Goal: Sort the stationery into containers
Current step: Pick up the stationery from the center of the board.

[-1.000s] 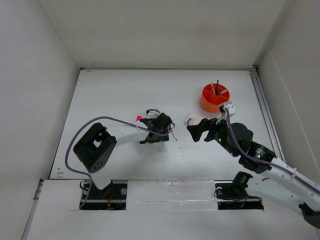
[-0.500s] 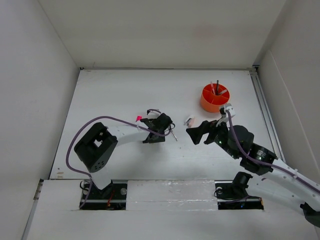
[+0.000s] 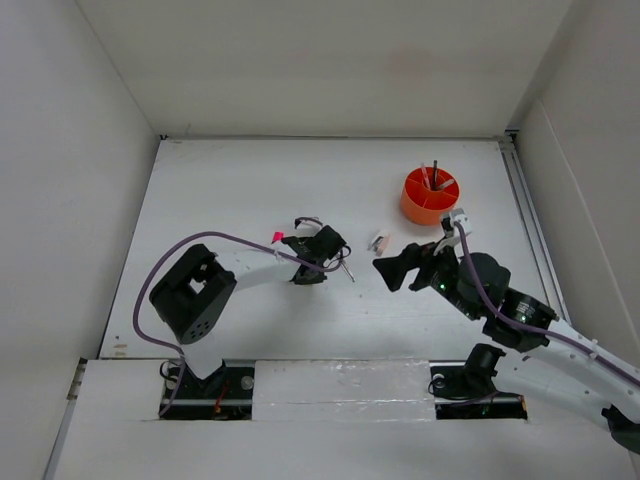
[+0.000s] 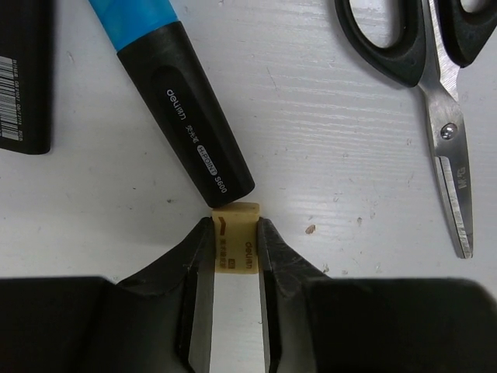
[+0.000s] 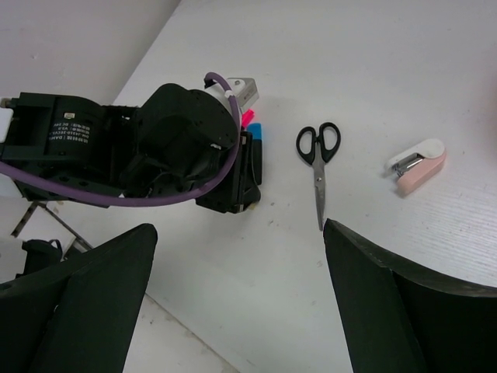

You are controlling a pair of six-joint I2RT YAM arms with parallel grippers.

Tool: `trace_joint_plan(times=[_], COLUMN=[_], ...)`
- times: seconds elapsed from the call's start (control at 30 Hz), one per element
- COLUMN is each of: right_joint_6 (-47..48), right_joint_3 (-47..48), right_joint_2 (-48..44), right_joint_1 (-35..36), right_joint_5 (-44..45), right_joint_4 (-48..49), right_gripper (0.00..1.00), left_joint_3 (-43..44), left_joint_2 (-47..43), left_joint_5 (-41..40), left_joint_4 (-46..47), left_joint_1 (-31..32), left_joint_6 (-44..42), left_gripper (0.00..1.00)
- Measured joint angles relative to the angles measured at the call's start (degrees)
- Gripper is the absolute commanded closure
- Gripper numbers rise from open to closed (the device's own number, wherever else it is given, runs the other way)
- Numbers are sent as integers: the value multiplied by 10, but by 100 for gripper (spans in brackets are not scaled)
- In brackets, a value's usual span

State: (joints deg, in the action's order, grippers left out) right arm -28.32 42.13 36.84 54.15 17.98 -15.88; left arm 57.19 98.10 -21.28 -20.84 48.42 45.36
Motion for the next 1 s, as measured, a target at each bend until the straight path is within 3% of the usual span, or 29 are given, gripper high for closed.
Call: trace_joint_plan(times=[0.3,0.6,0.83,1.0], right_joint_6=[-2,-28,-43,-39], right_joint_3=[-39,-203,-214,-169], right_joint_2=[-2,-52,71,200], right_joint_1=[4,7,23,57], right_joint_5=[-4,-85,-97,-67], right_joint_4=[16,181,390,464], right_gripper=[9,12,15,21], left_joint_3=[-27,-19,-18,-19], left_joint_2=[-53,-353,-428,-433], left_joint_5=[14,39,96,113], left_joint_4=[-21,-34,0,12], left_joint_1=[2,7,7,7], left_joint_6=[13,32,54,66], left_gripper=[100,100,100,100])
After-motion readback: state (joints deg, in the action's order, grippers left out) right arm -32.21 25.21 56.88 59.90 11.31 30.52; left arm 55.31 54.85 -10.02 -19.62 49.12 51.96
